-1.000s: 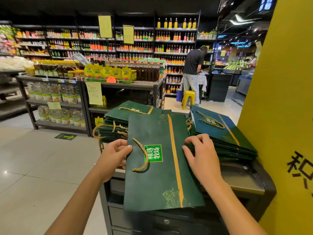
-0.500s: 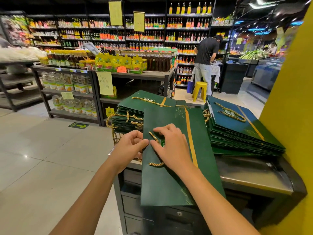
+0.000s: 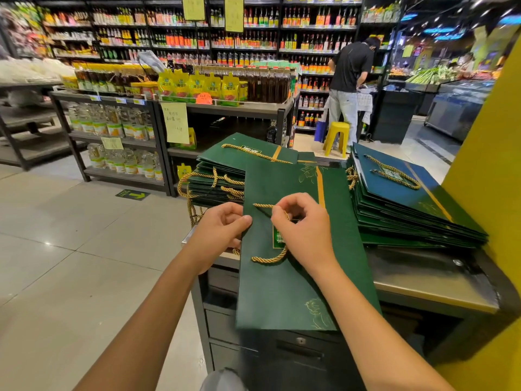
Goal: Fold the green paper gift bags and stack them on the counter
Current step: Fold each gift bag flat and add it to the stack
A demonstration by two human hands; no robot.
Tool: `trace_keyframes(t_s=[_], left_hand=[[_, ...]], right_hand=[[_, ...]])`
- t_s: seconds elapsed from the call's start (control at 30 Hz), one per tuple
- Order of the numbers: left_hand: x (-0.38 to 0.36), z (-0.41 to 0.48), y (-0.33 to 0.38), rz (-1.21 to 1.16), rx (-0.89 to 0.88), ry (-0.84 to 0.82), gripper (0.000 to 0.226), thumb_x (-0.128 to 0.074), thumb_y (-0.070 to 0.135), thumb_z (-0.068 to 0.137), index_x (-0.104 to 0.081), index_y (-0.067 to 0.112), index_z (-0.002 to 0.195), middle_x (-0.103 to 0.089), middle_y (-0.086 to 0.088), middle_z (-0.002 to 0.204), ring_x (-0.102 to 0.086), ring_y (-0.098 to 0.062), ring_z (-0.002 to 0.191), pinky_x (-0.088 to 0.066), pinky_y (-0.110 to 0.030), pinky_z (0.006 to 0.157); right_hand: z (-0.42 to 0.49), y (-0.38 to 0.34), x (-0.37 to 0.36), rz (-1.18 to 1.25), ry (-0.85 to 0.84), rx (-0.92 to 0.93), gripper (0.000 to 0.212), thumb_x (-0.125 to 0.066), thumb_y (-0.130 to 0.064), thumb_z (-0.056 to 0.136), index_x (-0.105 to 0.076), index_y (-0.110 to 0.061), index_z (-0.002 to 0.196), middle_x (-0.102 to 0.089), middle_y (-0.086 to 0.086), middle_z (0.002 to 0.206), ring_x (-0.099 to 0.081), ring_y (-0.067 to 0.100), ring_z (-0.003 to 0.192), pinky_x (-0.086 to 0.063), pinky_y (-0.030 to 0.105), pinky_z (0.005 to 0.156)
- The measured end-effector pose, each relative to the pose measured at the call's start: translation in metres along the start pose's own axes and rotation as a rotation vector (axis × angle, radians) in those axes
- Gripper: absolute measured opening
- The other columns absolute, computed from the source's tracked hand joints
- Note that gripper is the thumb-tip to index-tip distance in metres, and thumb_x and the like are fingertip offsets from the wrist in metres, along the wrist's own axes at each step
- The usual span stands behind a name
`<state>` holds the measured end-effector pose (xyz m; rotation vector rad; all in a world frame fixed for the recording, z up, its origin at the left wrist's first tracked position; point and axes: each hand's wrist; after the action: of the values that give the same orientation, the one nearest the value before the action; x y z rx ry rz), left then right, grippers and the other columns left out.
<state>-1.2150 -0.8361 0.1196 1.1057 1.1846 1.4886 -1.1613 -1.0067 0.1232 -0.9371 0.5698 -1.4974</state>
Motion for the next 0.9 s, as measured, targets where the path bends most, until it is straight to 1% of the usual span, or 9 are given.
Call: trace_keyframes(t_s=[0.17, 0.33, 0.43, 0.5, 0.57, 0.67, 0.73, 0.8, 0.9], left_hand=[[-0.001, 0.0, 0.0, 0.013, 0.002, 0.006, 0.013, -0.055, 0.012, 0.103, -0.064, 0.008, 0.113, -0.079, -0.002, 0.095, -0.076, -0.015, 0.086, -0.058, -0.023, 0.062], [-0.001, 0.001, -0.001, 0.008, 0.02, 0.019, 0.017, -0.056, 0.013, 0.103, -0.064, 0.006, 0.117, -0.079, -0.004, 0.098, -0.076, -0.017, 0.091, -0.061, -0.026, 0.066], [0.0, 0.001, -0.001, -0.008, 0.026, 0.015, 0.019, -0.057, 0.013, 0.103, -0.064, 0.005, 0.118, -0.078, -0.006, 0.098, -0.076, -0.019, 0.09, -0.061, -0.028, 0.066], [0.001, 0.001, -0.002, -0.008, 0.018, 0.012, 0.018, -0.056, 0.012, 0.103, -0.064, 0.004, 0.117, -0.078, -0.008, 0.097, -0.076, -0.019, 0.087, -0.06, -0.027, 0.064], [0.001, 0.002, -0.003, -0.001, 0.016, 0.012, 0.018, -0.056, 0.012, 0.103, -0.065, 0.004, 0.116, -0.078, -0.008, 0.096, -0.076, -0.018, 0.085, -0.059, -0.026, 0.063], [-0.001, 0.003, -0.002, 0.009, 0.017, 0.015, 0.018, -0.056, 0.012, 0.103, -0.064, 0.004, 0.117, -0.078, -0.006, 0.097, -0.076, -0.017, 0.088, -0.059, -0.025, 0.063], [-0.001, 0.002, -0.002, 0.013, 0.015, 0.025, 0.018, -0.056, 0.012, 0.103, -0.064, 0.005, 0.118, -0.078, -0.006, 0.098, -0.076, -0.016, 0.089, -0.06, -0.025, 0.064], [-0.001, 0.002, -0.003, 0.012, 0.011, 0.034, 0.019, -0.056, 0.012, 0.103, -0.064, 0.004, 0.118, -0.078, -0.006, 0.098, -0.076, -0.016, 0.089, -0.06, -0.026, 0.064], [-0.003, 0.001, -0.003, 0.001, -0.004, 0.052, 0.02, -0.056, 0.01, 0.103, -0.065, 0.003, 0.119, -0.079, -0.007, 0.097, -0.076, -0.017, 0.087, -0.061, -0.027, 0.063]], right_hand=[[0.003, -0.001, 0.015, 0.109, -0.067, -0.101, 0.008, -0.069, -0.001, 0.085, -0.069, -0.007, 0.079, -0.061, -0.002, 0.07, -0.048, 0.002, 0.059, -0.041, 0.017, 0.056], [0.004, -0.004, 0.022, 0.015, -0.145, -0.04, 0.008, -0.072, -0.012, 0.089, -0.069, -0.017, 0.094, -0.066, -0.002, 0.085, -0.055, 0.004, 0.07, -0.048, 0.024, 0.064], [-0.005, -0.004, 0.03, -0.131, -0.317, 0.094, 0.032, -0.077, -0.029, 0.087, -0.065, -0.031, 0.117, -0.059, -0.009, 0.118, -0.058, 0.003, 0.107, -0.048, 0.021, 0.088], [-0.015, 0.0, 0.034, -0.254, -0.468, 0.161, 0.043, -0.083, -0.046, 0.079, -0.067, -0.037, 0.118, -0.045, -0.013, 0.14, -0.04, 0.004, 0.135, -0.036, 0.023, 0.108], [-0.023, 0.008, 0.033, -0.351, -0.539, 0.24, 0.048, -0.086, -0.055, 0.071, -0.072, -0.038, 0.114, -0.034, -0.011, 0.155, -0.024, 0.011, 0.148, -0.028, 0.035, 0.118], [-0.027, 0.017, 0.028, -0.384, -0.494, 0.36, 0.028, -0.086, -0.044, 0.076, -0.078, -0.032, 0.1, -0.042, -0.003, 0.154, -0.026, 0.021, 0.149, -0.03, 0.054, 0.116], [-0.027, 0.018, 0.027, -0.349, -0.454, 0.373, 0.012, -0.084, -0.032, 0.082, -0.079, -0.028, 0.092, -0.049, -0.003, 0.148, -0.031, 0.021, 0.147, -0.033, 0.056, 0.112], [-0.028, 0.017, 0.029, -0.309, -0.434, 0.362, 0.006, -0.08, -0.026, 0.086, -0.077, -0.024, 0.091, -0.053, -0.006, 0.143, -0.033, 0.017, 0.145, -0.034, 0.054, 0.112], [-0.03, 0.012, 0.033, -0.207, -0.422, 0.277, 0.002, -0.076, -0.021, 0.09, -0.074, -0.021, 0.091, -0.053, -0.011, 0.138, -0.037, 0.012, 0.141, -0.034, 0.04, 0.114]])
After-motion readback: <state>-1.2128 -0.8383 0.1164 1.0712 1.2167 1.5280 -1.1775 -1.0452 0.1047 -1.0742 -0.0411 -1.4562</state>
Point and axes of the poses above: each hand's wrist, its own z-axis towards the middle knuckle, its own x-axis out of the back of the hand, y = z × x
